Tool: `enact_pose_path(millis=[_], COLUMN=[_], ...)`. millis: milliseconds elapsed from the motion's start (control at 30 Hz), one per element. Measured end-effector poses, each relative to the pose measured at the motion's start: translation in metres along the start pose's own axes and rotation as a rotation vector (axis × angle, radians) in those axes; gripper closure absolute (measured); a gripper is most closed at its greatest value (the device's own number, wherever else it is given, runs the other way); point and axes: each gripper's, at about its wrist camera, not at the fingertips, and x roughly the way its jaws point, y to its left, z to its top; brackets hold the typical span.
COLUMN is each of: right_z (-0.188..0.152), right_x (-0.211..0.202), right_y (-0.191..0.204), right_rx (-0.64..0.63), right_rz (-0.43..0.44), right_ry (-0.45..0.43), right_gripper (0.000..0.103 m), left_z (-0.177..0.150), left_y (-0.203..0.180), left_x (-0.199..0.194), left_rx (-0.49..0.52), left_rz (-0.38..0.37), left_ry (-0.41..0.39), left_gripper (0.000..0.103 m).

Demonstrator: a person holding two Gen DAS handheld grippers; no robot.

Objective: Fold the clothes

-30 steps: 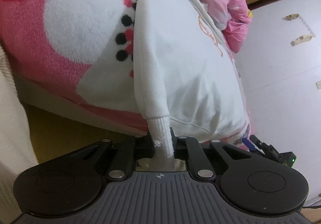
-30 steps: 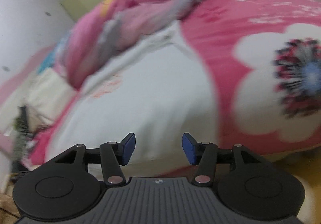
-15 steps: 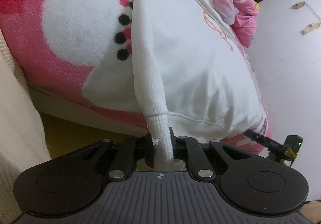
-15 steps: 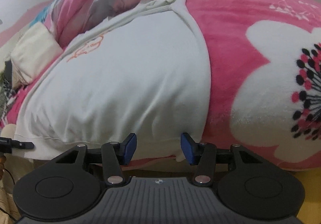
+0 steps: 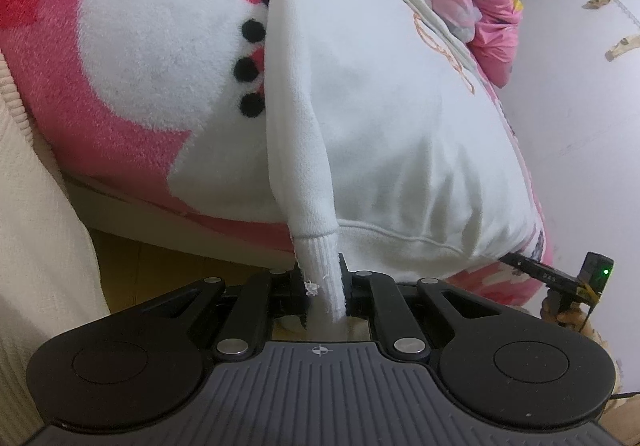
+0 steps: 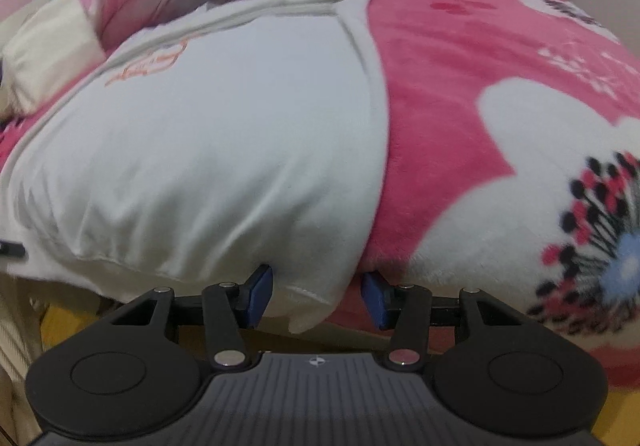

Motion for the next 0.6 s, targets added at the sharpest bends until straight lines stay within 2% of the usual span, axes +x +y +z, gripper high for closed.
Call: enact_pose_path(millis=[100, 133, 267, 300, 333, 433, 600], right_z=[0.001, 0.0, 0.0, 0.0, -0.001, -0.006, -0.018], right_x=[0.006, 0.009, 0.017, 0.017, 0.015, 0.005, -0.021], right_y=[-0.009, -0.01, -0.006, -0.005, -0.005, -0.001, 0.014], right_rx=[0.024, 0.03, 0.002, -0.002, -0.005, -0.026, -0.06], right_rz=[0.056, 0.074, 0.089, 0.088, 0.086, 0.089, 0.074], right_ry=[0.048, 0.072, 0.133, 0.137, 0.134, 0.103, 0.03], right_gripper=[0.052, 0.056, 0.059, 0.066, 0.075, 0.093, 0.096], left_z=[-0.001, -0.001, -0.002, -0.002, -0.002, -0.002, -0.003], left_y=[0.001, 0.002, 0.002, 0.002, 0.002, 0.001, -0.002], left_x=[0.002, 0.002, 0.003, 0.003, 0.003, 0.001, -0.003], left_rx=[-0.006, -0.008, -0.004, 0.0, 0.003, 0.008, 0.026], left_rz=[0.008, 0.01, 0.014, 0.015, 0.016, 0.008, -0.018], left_ry=[-0.001, -0.002, -0.006, -0.008, -0.009, -0.009, -0.014], left_gripper=[0.095, 0.095, 0.095, 0.095, 0.095, 0.095, 0.095])
